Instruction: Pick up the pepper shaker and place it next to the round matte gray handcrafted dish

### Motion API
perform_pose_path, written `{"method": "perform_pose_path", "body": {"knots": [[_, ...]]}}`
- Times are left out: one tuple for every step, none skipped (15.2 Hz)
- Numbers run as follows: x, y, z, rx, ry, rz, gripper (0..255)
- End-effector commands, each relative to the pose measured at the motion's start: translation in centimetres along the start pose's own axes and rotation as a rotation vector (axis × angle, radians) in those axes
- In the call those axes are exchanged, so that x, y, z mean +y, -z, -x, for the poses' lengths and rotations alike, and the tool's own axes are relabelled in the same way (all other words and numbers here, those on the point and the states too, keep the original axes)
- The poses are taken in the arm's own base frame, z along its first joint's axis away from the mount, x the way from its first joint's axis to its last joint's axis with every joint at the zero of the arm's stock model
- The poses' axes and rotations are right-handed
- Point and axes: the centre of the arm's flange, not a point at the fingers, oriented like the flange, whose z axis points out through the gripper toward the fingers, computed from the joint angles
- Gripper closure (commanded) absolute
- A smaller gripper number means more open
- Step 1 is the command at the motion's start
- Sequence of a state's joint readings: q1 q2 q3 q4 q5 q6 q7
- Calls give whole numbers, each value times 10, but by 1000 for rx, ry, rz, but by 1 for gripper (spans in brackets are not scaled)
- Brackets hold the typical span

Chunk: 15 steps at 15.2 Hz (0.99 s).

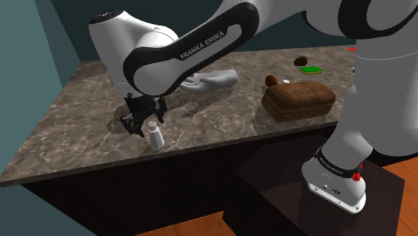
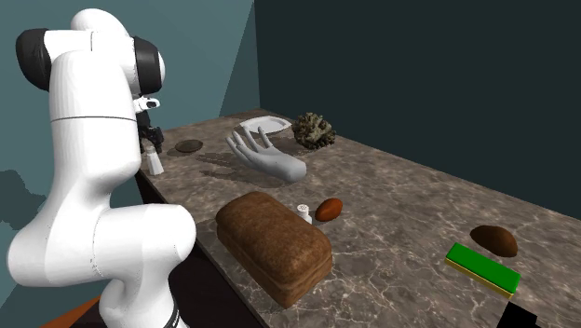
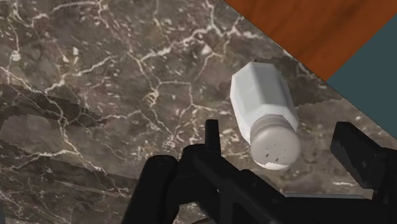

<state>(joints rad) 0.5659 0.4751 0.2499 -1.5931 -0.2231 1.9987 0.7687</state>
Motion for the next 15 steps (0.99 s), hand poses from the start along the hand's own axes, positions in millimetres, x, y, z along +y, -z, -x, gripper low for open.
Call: {"method": "perform_pose_path", "body": {"knots": [[0, 0, 0, 0, 0, 0, 0], [0, 0, 0, 0, 0, 0, 0], [0, 0, 0, 0, 0, 0, 0], [0, 0, 0, 0, 0, 0, 0], [0, 13, 0, 0, 0, 0, 0], [0, 26, 0, 0, 0, 0, 0], [0, 40, 0, 0, 0, 0, 0], [0, 50, 0, 0, 0, 0, 0], [0, 50, 0, 0, 0, 0, 0], [0, 50, 0, 0, 0, 0, 0], [0, 50, 0, 0, 0, 0, 0], [0, 50, 0, 0, 0, 0, 0], [0, 50, 0, 0, 0, 0, 0], [0, 50, 0, 0, 0, 0, 0], [0, 50, 0, 0, 0, 0, 0]]}}
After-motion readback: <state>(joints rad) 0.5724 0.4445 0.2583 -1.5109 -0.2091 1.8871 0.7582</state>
